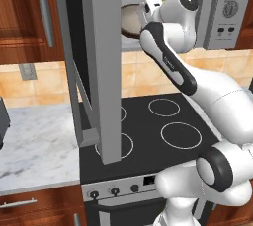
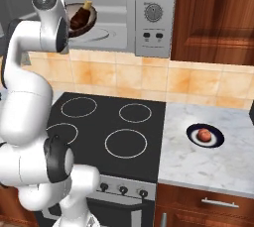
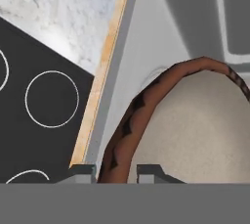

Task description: Remove the peach from the bowl and place it on the small plate. Then place the bowl with only the steak in the microwave, close the door, and press the start button to microwave the steak.

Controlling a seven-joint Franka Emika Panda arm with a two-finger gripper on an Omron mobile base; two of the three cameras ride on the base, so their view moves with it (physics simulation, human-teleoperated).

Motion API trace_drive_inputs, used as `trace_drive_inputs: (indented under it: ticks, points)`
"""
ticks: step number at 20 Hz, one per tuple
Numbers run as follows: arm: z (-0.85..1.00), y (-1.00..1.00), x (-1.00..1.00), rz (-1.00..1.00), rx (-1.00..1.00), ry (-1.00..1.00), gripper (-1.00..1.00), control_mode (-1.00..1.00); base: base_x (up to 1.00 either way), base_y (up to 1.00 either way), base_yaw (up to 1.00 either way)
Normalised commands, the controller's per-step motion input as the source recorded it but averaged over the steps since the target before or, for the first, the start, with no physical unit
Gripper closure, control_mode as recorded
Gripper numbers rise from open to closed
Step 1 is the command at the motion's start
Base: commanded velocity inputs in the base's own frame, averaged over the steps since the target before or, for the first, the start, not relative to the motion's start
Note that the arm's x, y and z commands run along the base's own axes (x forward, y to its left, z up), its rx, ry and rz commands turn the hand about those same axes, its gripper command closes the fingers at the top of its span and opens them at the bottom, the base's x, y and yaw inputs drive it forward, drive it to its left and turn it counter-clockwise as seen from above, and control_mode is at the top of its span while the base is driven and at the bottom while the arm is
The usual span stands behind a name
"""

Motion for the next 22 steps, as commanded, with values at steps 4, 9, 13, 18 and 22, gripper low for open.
trace_drive_inputs:
  ticks: [4, 9, 13, 18, 22]
  points:
    - [-0.03, 0.0, 0.38, 0.03, -0.03, 0.1, 1.0, -1.0, 0.0, 0.0, 0.0]
    - [-0.01, 0.0, 0.32, 0.01, -0.01, 0.06, 1.0, -1.0, 0.0, 0.0, 0.0]
    - [-0.04, 0.0, 0.11, 0.02, 0.0, 0.03, -1.0, -1.0, 0.0, 0.0, 0.0]
    - [0.0, 0.0, 0.0, 0.01, 0.0, -0.01, -1.0, -1.0, 0.0, 0.0, 0.0]
    - [0.03, 0.0, -0.28, 0.0, 0.0, -0.18, -1.0, -1.0, 0.0, 0.0, 0.0]
